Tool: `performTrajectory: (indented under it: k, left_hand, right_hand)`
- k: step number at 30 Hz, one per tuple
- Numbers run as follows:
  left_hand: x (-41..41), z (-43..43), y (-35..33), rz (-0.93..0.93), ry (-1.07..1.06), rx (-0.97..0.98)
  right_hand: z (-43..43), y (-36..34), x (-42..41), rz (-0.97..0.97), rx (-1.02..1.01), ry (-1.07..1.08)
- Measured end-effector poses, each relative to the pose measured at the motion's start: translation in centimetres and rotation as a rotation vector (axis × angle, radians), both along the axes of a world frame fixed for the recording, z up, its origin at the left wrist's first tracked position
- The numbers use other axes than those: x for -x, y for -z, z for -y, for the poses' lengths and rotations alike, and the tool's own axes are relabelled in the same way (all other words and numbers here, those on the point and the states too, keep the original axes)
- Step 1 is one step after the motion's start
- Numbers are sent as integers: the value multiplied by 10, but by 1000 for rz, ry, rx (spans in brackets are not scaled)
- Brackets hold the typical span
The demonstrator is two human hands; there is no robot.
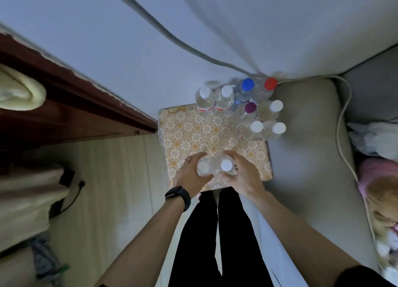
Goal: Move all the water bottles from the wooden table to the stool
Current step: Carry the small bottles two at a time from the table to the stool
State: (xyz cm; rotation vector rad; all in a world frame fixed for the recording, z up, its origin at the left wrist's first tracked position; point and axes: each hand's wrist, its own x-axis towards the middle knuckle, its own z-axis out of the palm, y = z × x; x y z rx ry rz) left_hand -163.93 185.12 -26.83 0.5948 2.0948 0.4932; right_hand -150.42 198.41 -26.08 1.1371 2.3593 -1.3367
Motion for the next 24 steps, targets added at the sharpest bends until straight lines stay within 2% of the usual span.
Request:
performTrajectory:
  k: [5,10,12,16,19,24]
  left_hand:
    - [6,7,5,-2,83,1]
    - [-4,15,-3,-68,4,-83]
    - [-6,16,-6,-80,-14,-116]
    - [-6,12,-7,-66,51,-136]
    - [-5,2,-4,-57,47,-118]
    - [2,-18,-3,-122,-80,-211]
  right_hand:
    - [-11,10,-3,-3,-52,-72]
    - [0,-1,-7,-6,-248,-70]
    - [4,-8,-4,56,-318,-100]
    - [7,-12,4,227,-277,-215]
    - [5,-11,5,206,-262,-199]
    - [-4,-12,15,124,-296,-178]
